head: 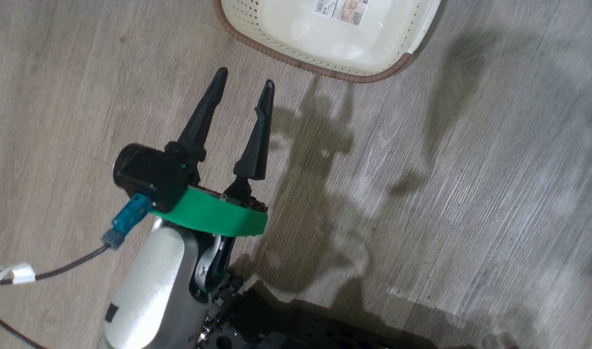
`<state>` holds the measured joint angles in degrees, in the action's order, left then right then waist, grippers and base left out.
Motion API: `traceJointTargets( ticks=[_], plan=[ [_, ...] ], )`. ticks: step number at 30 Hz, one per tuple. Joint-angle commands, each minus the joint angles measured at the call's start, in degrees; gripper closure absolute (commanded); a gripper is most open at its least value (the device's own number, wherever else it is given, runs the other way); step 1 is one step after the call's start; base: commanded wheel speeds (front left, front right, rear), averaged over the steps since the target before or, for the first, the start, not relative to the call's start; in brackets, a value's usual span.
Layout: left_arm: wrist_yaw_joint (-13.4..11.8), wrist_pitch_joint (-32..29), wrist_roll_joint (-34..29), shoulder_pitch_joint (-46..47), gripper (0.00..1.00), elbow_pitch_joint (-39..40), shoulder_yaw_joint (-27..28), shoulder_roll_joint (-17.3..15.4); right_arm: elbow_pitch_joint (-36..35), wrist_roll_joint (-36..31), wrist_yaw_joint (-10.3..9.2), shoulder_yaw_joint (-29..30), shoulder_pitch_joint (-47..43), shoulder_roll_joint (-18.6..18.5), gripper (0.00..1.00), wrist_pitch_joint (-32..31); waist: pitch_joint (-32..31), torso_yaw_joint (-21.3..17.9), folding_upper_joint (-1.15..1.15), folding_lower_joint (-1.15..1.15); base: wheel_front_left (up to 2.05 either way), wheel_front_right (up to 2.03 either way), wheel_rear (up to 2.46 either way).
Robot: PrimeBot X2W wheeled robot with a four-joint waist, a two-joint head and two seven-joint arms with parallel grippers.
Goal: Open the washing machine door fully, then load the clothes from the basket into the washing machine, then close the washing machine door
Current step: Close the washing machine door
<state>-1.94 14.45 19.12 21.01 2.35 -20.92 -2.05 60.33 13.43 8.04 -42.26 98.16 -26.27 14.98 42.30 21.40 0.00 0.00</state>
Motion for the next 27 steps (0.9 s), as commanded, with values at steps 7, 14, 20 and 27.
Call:
traceJointTargets(
  ticks=[7, 14, 20, 27],
  plan=[
    [-0.4, 0.5, 0.0, 0.1, 0.00, 1.4, 1.9, -0.8, -0.3, -3.3, -0.55, 5.1, 0.3, 1.4, 1.00, 0.0, -1.0, -0.8, 0.00, 0.00, 0.00, 0.00, 0.00],
    [0.3, 0.5, -1.1, 0.0, 0.00, 0.8, 3.3, -0.8, -2.5, -4.3, -0.55, 7.3, -5.6, 2.3, 1.00, 0.0, -5.2, -2.9, 0.00, 0.00, 0.00, 0.00, 0.00],
    [1.5, 0.5, -3.3, -1.3, 0.00, -0.7, 5.4, -0.8, -6.9, -3.4, -0.55, 7.7, -14.8, 2.3, 1.00, 0.0, -11.7, -5.8, 0.00, 0.00, 0.00, 0.00, 0.00],
    [3.0, 0.5, -5.5, -4.2, 0.00, -2.1, 8.4, -0.8, -15.8, 0.4, -0.55, 10.6, -28.3, 1.7, 1.00, 0.0, -20.7, -9.6, 0.00, 0.00, 0.00, 0.00, 0.00]
  ],
)
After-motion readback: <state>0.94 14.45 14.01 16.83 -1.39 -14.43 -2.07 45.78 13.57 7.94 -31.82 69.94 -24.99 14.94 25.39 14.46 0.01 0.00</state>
